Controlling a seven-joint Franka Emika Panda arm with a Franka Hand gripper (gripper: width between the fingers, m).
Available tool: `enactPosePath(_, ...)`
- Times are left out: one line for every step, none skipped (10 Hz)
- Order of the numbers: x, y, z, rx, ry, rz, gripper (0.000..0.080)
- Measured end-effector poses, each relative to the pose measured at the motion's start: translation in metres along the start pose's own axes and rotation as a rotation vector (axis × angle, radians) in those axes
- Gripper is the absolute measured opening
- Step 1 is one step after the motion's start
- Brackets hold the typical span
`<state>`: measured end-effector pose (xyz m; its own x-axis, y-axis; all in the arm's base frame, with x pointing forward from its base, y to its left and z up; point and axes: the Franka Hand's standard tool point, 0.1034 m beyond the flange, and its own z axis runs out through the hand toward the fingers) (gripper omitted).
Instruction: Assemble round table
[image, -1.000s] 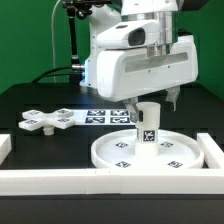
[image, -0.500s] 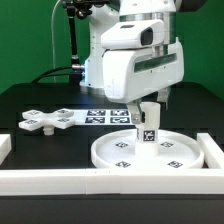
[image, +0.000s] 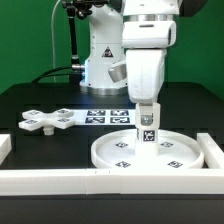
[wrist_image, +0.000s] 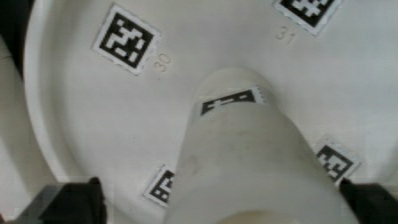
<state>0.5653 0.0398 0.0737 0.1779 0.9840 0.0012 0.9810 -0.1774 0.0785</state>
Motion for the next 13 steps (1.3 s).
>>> enactPosePath(-0.0009, 0.0001, 0.0002, -0.002, -0.008, -0.074, 0.0649)
enactPosePath(-0.0013, 0.0000, 0.0006, -0.002, -0.013, -0.122, 0.0649)
enactPosePath(-0.0020, -0.0002, 0.0012, -0.003, -0.023, -0.208, 0.0649)
enactPosePath(-0.0019, -0.0005, 0.0019, -0.003, -0.032, -0.266, 0.0649)
enactPosePath(-0.0007, -0.0005, 0.0028, -0.005, -0.045, -0.307, 0.0649)
enactPosePath(0.0005, 0.0005, 0.0033, -0.007, -0.063, -0.407, 0.0649)
enactPosePath(0.0017, 0.0000, 0.0039, -0.007, -0.065, -0.411, 0.0649)
enactPosePath(0.0001, 0.0004, 0.0040, -0.007, -0.066, -0.407, 0.0522)
enactPosePath(-0.0008, 0.0003, 0.0041, -0.006, -0.067, -0.406, 0.0522)
enactPosePath(-0.0015, -0.0007, 0.0048, -0.002, -0.068, -0.405, 0.0409)
enactPosePath(-0.0016, -0.0008, 0.0050, -0.001, -0.068, -0.396, 0.0409)
enactPosePath(-0.0019, -0.0010, 0.0051, -0.001, -0.068, -0.378, 0.0409)
enactPosePath(-0.0035, -0.0017, 0.0055, 0.004, -0.066, -0.315, 0.0409)
